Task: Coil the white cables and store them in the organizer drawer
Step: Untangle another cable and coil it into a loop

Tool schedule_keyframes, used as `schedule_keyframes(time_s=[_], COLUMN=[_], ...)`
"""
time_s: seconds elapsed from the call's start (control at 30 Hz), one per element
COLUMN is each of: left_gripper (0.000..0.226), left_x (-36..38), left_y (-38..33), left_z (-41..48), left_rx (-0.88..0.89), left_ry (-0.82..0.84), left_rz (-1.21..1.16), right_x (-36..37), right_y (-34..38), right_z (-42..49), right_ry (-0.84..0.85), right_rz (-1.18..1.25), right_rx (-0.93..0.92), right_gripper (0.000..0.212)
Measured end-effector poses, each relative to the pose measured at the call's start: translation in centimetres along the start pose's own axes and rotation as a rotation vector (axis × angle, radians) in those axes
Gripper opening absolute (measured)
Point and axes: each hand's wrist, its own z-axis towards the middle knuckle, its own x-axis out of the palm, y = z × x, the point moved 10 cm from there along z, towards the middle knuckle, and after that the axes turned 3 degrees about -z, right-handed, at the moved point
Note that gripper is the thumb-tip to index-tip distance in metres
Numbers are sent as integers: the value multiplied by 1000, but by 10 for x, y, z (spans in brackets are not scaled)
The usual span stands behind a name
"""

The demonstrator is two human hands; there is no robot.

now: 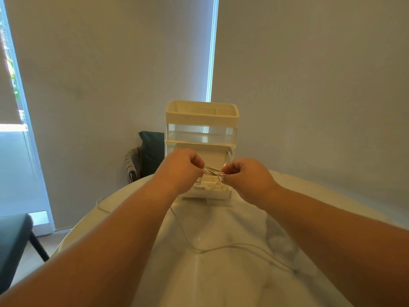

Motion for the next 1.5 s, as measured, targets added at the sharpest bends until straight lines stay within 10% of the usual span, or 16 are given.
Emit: schedule_keyframes(time_s=[0.93,1.5], left_gripper=[28,43], left_x=[43,57], left_y=[79,88], left_z=[62,72], left_rx=[-87,-98], left_ry=[81,158], left_rz=[394,517], right_x=[90,79], right_y=[-29,-7], right_z=[87,62], right_ry=[243,284], right_rz=[-807,-783], right_rx=[6,62], right_gripper=[25,29])
